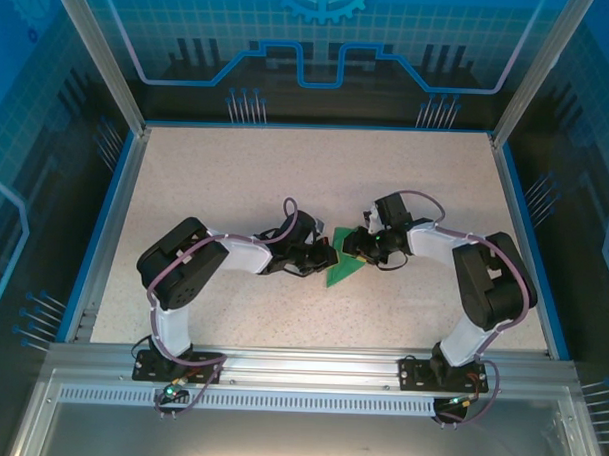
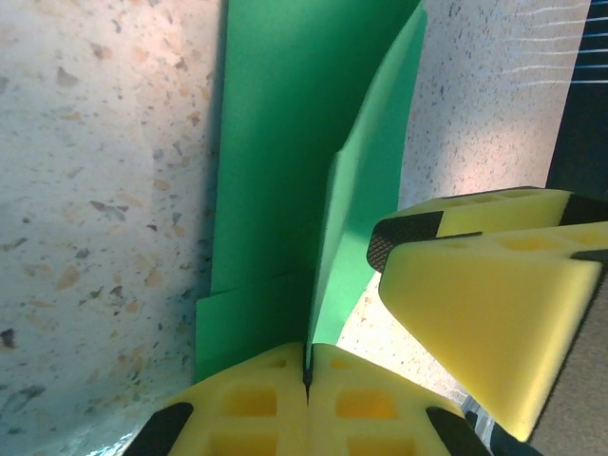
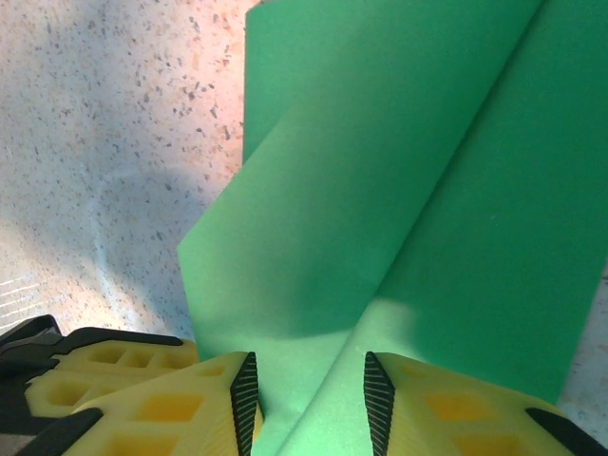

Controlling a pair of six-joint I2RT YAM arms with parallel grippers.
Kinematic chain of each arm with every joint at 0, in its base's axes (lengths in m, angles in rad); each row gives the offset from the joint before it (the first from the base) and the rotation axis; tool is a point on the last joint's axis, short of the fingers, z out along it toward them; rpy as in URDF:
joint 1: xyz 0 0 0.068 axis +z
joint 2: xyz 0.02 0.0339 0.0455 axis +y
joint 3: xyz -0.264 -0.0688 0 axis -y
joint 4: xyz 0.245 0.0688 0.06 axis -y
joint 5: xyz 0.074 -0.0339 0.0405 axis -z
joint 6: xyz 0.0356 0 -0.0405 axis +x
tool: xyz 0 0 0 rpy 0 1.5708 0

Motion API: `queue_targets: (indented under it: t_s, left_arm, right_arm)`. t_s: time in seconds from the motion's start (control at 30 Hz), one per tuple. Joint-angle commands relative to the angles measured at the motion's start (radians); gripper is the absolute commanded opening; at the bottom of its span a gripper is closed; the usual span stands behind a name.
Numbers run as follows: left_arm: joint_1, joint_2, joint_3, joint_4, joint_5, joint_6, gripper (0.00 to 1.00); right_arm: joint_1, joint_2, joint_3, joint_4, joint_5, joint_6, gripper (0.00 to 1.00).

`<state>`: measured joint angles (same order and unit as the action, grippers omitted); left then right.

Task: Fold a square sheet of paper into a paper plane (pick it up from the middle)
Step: Fourth fold the wing at the center of the table.

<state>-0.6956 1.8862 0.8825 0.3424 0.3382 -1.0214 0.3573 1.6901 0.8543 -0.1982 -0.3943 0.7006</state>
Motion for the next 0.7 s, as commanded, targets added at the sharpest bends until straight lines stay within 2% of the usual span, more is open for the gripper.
queue_targets:
  t_s: [0.0,0.33,0.5,0.67]
  left_arm:
    - [0.008,-0.002,-0.016,0.031,0.004,-0.008,0.04]
    - [0.008,-0.008,-0.04,0.062,0.01,-0.008,0.07]
    - [0.006,-0.02,-0.04,0.028,0.004,0.027,0.16]
    - [-0.005,-0.049,-0.033,-0.073,-0.038,0.101,0.24]
  right_arm:
    - [-0.011,0.031,0.018,-0.005,-0.022,0.009,0.38]
    - [-0.012,0.096,0.045,0.025,-0.05,0.015,0.35]
    - [-0.009,0.107,0.049,0.015,-0.034,0.015,0.33]
    - [0.001,0.114,0.058,-0.018,0.005,0.013,0.32]
